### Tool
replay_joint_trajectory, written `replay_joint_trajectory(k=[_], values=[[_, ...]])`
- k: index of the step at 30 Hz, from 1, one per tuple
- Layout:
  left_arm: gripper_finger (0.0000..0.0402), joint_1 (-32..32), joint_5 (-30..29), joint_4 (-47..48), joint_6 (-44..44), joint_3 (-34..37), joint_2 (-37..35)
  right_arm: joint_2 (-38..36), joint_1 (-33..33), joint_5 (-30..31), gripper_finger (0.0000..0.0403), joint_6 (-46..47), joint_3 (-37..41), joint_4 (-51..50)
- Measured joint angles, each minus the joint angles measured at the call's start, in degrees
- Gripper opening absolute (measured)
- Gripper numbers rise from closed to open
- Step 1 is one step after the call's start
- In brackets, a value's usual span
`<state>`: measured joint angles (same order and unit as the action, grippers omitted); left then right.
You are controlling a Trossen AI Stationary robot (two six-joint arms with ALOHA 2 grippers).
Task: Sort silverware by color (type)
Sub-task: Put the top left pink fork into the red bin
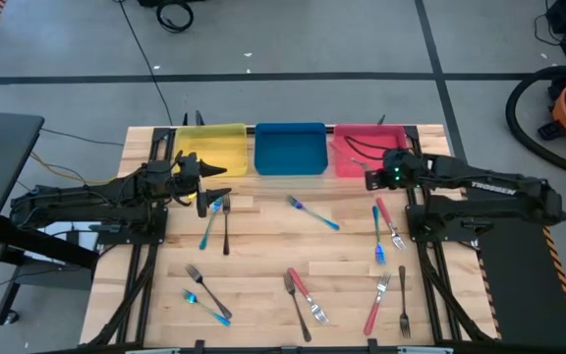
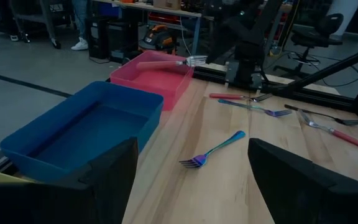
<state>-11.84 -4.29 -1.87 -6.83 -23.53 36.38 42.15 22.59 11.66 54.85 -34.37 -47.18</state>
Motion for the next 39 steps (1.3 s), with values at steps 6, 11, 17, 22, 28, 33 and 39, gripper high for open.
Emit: replay_joint_trajectory(k=[6, 11, 17, 22, 28, 33, 39], values=[[0.0306, 0.0, -0.02, -0.02, -0.02, 0.0, 0.0, -1.23, 6.28, 1.79, 0.0004, -4.22, 0.0, -4.17], [0.0306, 0.0, -0.02, -0.02, 0.02, 0.0, 0.0, -1.22, 12.43, 0.42, 0.0004, -8.62, 0.0, -5.51], [0.0306, 0.0, -0.02, -0.04, 0.05, 0.0, 0.0, 0.89, 20.67, -5.23, 0.0004, -13.53, -0.02, -5.58], [0.0306, 0.01, -0.02, -0.04, 0.17, 0.0, 0.0, 5.63, 26.35, -7.86, 0.0004, -18.36, -0.02, -5.05], [0.0306, 0.0, -0.02, -0.04, 0.17, 0.0, 0.0, 10.1, 30.61, -7.88, 0.0004, -22.67, -0.02, -2.43], [0.0306, 0.0, -0.02, -0.04, 0.17, 0.0, 0.0, 12.79, 33.53, -10.33, 0.0006, -25.22, -0.02, 1.32], [0.0306, 0.0, -0.02, -0.04, 0.17, 0.0, 0.0, 14.01, 35.55, -10.72, 0.0021, -28.31, -0.02, 3.01]])
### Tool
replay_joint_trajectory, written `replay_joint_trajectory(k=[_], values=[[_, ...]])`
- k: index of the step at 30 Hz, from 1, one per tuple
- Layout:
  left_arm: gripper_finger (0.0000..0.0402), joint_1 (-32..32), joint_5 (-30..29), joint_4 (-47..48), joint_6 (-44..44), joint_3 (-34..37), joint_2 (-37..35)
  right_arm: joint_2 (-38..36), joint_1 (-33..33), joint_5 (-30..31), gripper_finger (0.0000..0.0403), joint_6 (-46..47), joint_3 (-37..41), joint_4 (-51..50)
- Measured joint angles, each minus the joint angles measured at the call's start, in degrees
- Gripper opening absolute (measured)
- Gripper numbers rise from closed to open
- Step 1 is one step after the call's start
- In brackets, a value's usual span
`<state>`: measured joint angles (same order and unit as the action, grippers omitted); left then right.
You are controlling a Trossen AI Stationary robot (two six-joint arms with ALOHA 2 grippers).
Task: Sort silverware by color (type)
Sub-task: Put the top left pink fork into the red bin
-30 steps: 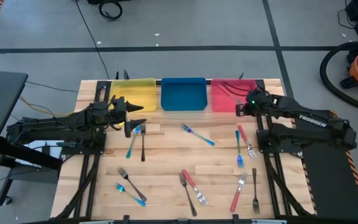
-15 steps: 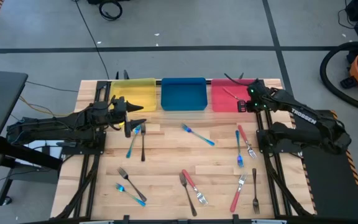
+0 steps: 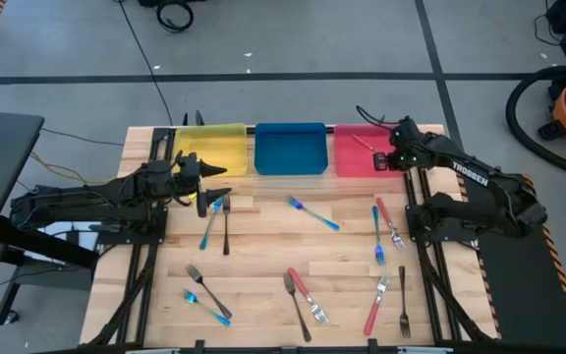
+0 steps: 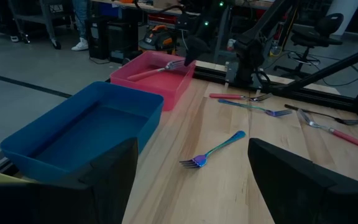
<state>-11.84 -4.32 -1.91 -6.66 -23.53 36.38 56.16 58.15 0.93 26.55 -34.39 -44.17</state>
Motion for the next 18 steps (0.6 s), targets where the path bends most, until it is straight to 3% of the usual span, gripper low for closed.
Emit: replay_joint_trajectory(k=[18], values=[[0.0306, 0.01, 0.0, 0.0, -0.04, -0.01, 0.0, -0.04, 3.57, -2.21, 0.0017, 1.77, 0.0, 1.33]])
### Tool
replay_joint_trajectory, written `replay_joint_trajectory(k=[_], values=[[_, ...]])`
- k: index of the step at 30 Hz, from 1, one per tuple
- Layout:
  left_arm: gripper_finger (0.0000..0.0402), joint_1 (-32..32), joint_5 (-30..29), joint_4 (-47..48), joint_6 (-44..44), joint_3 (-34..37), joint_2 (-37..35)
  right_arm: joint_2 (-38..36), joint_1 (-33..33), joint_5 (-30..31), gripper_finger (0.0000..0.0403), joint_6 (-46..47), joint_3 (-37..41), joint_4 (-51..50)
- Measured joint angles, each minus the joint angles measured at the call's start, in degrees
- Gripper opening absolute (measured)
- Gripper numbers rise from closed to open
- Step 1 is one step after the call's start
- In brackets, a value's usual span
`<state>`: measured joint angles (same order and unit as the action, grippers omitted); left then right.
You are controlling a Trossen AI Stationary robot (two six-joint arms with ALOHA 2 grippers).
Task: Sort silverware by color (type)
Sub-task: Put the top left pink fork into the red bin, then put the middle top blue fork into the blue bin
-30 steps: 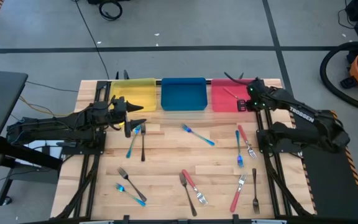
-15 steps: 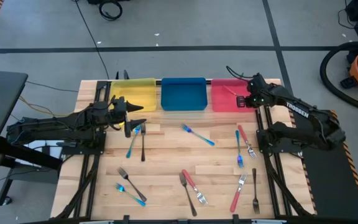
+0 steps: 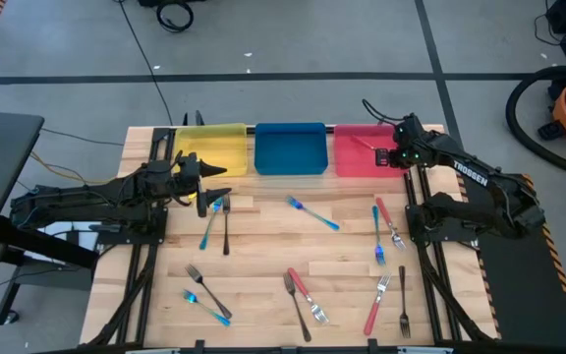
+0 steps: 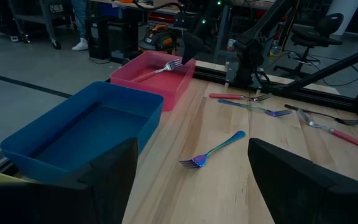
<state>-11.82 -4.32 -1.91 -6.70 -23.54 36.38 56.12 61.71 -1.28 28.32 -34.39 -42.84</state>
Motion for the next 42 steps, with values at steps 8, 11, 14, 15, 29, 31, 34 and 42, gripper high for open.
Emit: replay_joint_trajectory(k=[8, 11, 14, 15, 29, 31, 34, 42], values=[[0.0306, 0.0, 0.01, 0.0, 0.0, -0.01, 0.0, -0.02, 0.0, 0.07, 0.0018, 0.19, 0.0, -0.76], [0.0306, 0.0, 0.0, 0.0, 0.01, -0.01, 0.0, -0.02, 0.0, 0.01, 0.0024, 0.17, 0.0, -0.79], [0.0306, -0.01, 0.0, 0.0, 0.02, -0.01, 0.0, -0.02, 0.0, -0.12, 0.0032, 0.19, 0.0, -0.2], [0.0306, -0.01, 0.0, 0.0, 0.02, -0.01, 0.0, -0.02, 0.0, -0.2, 0.0034, 0.21, 0.0, 0.12], [0.0306, 0.0, 0.0, 0.0, 1.86, 0.0, 0.0, -0.02, -0.07, -1.39, 0.0055, -2.93, 0.0, 1.24], [0.0306, -0.01, 0.0, 0.0, 2.0, 0.01, 0.0, -0.02, -0.07, -1.38, 0.0066, -2.99, 0.0, 1.28], [0.0306, -0.01, 0.0, 0.0, 2.01, -0.01, 0.0, -0.02, -0.07, -1.38, 0.0083, -3.02, 0.0, 1.98], [0.0306, -0.01, 0.0, 0.02, 2.01, -0.01, 0.0, -0.02, -0.07, -3.21, 0.01, -1.04, -0.02, 8.03]])
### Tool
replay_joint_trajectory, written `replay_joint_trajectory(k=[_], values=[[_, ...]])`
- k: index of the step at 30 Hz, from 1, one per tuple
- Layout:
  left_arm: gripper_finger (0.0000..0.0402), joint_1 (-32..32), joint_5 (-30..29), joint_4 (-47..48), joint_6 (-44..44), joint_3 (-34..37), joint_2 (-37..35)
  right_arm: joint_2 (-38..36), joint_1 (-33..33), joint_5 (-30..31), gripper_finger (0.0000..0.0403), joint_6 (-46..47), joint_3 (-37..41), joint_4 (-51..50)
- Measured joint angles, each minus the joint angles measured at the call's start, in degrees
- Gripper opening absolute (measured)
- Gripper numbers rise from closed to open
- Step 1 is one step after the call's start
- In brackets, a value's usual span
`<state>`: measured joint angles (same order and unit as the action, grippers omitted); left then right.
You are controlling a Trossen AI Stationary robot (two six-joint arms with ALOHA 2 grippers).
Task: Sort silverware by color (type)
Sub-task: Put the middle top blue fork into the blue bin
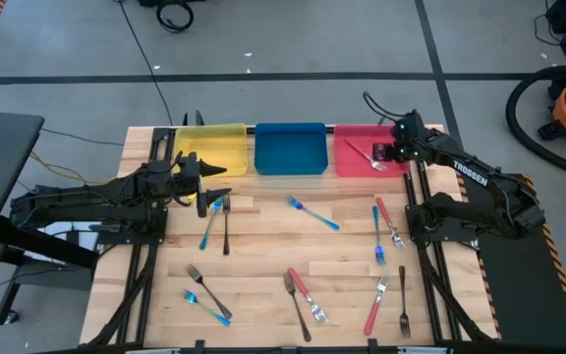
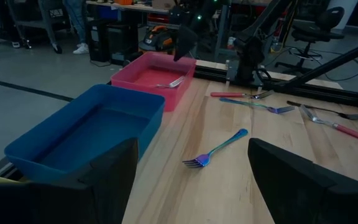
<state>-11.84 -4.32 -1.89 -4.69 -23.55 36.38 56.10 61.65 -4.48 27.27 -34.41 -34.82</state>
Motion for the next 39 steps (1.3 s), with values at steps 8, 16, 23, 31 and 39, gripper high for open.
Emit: replay_joint_trajectory(k=[8, 16, 23, 31, 39], values=[[0.0306, 0.0, 0.0, 0.0, -0.02, 0.0, 0.0, 0.0, 0.04, -0.72, 0.0099, 10.97, 0.0, 6.66], [0.0306, 0.02, 0.0, -0.09, -0.11, 0.0, 0.0, 0.0, -0.3, -0.32, 0.0098, 9.61, 0.0, 6.02], [0.0306, 0.02, 0.0, -0.12, -0.23, 0.0, 0.0, -0.17, -7.57, -8.38, 0.0098, 6.17, 0.0, 10.11], [0.0306, 0.02, 0.0, -0.57, -0.26, 0.0, 0.0, -0.17, -22.98, -10.32, 0.0099, 8.67, 0.0, 20.52], [0.0306, 0.02, 0.0, -0.56, -0.22, 0.0, 0.0, 2.98, -35.88, -10.19, 0.0099, 8.56, 0.0, 35.55]])
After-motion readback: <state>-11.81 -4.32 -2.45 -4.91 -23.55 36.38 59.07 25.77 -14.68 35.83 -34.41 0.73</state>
